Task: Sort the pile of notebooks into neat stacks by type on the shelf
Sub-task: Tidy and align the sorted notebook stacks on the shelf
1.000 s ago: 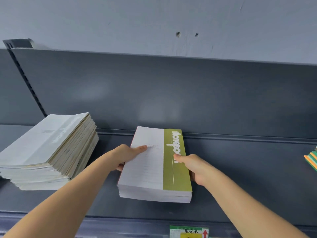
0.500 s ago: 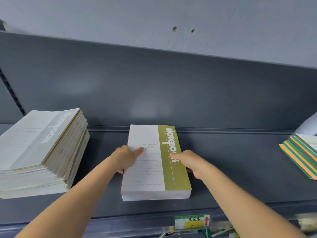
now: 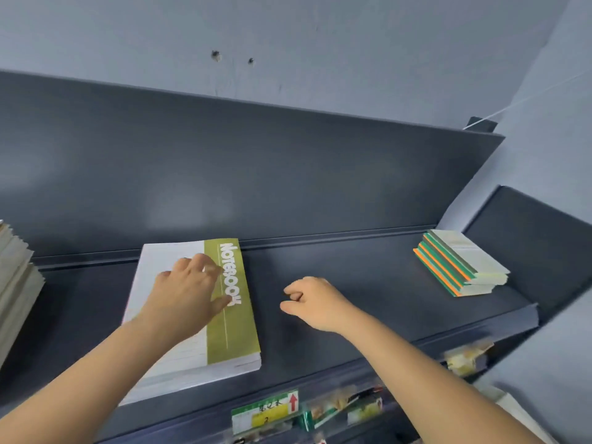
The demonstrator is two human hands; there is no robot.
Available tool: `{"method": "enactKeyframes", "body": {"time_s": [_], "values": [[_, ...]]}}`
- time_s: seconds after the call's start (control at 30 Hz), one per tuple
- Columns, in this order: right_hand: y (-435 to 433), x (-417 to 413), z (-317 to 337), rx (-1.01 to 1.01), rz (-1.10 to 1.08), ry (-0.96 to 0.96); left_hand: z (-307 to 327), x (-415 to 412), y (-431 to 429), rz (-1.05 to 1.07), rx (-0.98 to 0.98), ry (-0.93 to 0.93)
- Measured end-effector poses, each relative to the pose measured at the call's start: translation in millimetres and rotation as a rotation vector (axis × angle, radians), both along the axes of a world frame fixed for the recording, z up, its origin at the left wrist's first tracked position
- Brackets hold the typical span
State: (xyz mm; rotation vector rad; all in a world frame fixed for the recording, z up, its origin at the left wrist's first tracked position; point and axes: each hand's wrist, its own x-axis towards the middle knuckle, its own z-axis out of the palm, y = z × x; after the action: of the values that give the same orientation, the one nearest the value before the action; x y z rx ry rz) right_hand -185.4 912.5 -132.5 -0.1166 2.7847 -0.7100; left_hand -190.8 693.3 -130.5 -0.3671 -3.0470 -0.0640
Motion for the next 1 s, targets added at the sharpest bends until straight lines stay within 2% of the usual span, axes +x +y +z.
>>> {"method": "enactKeyframes", "body": {"time_s": [0.1, 0.23, 0.33, 0.4, 0.47, 0.53, 0.63, 0.7, 0.87, 1.0], "values": [[71, 8, 13, 0.233, 0.019, 0.125, 3, -2, 52, -0.171, -0.020, -0.076], [189, 13, 33, 0.498, -0.065, 0.207, 1, -15, 121, -0.276, -0.131, -0.143], [278, 12, 49, 0.603, -0.179, 0.202, 0, -30, 176, -0.317, -0.153, -0.171], [327, 7, 55, 0.592, -0.274, 0.201, -1, -40, 214, -0.336, -0.124, -0.191], [364, -3, 54, 0.491, -0.380, 0.230, -3, -50, 252, -0.349, -0.073, -0.196], [391, -16, 49, 0.287, -0.483, 0.230, -4, -57, 287, -0.358, 0.007, -0.209], [417, -40, 35, -0.090, -0.587, 0.006, -9, -66, 335, -0.346, 0.172, -0.267], [432, -57, 23, -0.269, -0.587, -0.170, -13, -73, 364, -0.295, 0.385, -0.350], [445, -83, -3, -0.444, -0.546, -0.341, -14, -88, 422, -0.012, 0.928, -0.712], [441, -88, -8, -0.542, -0.569, -0.375, -17, -94, 451, 0.151, 1.163, -0.972]]}}
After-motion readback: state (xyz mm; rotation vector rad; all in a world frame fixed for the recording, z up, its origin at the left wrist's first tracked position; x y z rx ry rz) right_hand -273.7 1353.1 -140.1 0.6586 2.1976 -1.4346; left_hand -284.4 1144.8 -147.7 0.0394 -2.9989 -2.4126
